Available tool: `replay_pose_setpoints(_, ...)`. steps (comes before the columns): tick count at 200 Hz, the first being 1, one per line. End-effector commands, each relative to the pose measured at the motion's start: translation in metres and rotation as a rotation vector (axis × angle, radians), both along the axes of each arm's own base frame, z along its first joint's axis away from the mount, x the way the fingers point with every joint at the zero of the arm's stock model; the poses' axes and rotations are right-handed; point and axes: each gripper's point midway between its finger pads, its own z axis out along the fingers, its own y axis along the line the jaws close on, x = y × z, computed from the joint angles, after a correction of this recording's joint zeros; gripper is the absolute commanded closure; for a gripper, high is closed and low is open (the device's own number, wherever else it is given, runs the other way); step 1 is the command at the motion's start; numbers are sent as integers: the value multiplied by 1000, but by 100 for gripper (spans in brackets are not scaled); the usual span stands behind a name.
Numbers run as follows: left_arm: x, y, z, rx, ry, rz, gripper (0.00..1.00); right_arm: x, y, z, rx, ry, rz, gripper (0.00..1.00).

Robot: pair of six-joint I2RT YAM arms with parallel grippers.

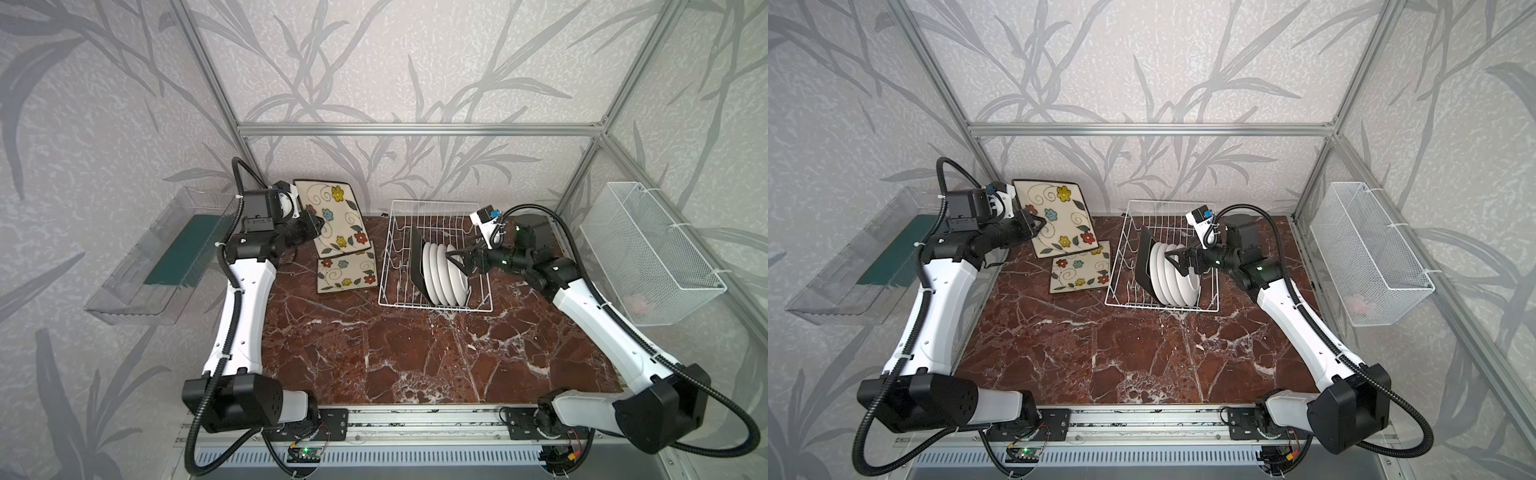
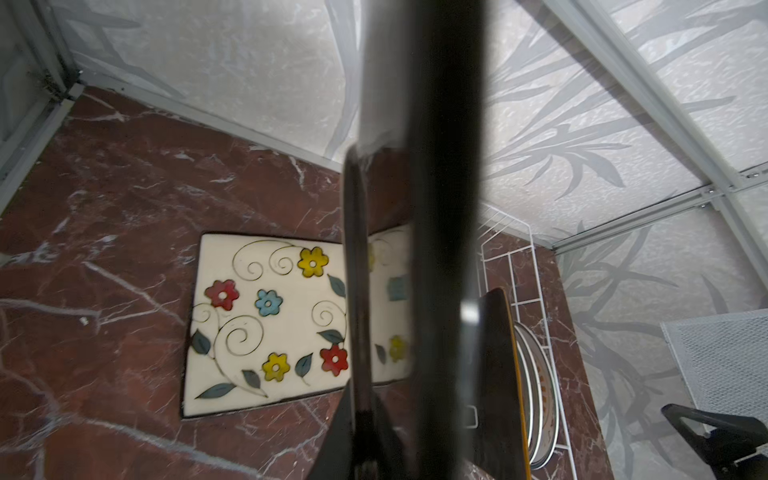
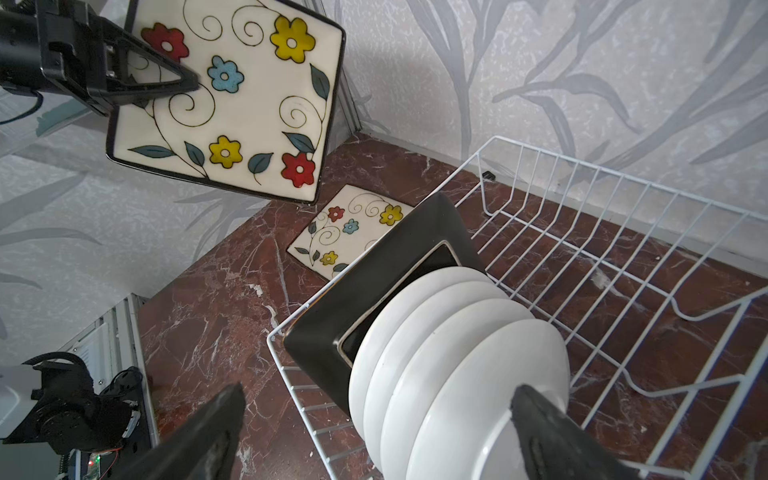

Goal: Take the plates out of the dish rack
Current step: 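Carry the flower plate away from the rack with the left gripper while the right releases, then lower the flower plate onto the first flower plate with the left gripper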

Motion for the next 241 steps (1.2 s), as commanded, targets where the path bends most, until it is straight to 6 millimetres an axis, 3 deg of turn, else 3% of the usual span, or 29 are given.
replay_pose_setpoints(1,5,-1,48,44,-170,-57,100,0,1,15,-10,-42,9,1)
replay_pose_setpoints(54,20,-4,18,45,-103,-124,100,-1,5,2,-31,-85,23,1)
replay_pose_setpoints(96,32,1,-22,79,15,-163,100,-7,17,-6,-30,-109,83,1)
replay_pose_setpoints(139,39,-1,-39,70,35,-198,100,-6,24,-6,-55,-125,93,1)
replay_pose_setpoints(241,60,10,-99,19,162,-238,100,-7,35,-12,-80,-136,126,1)
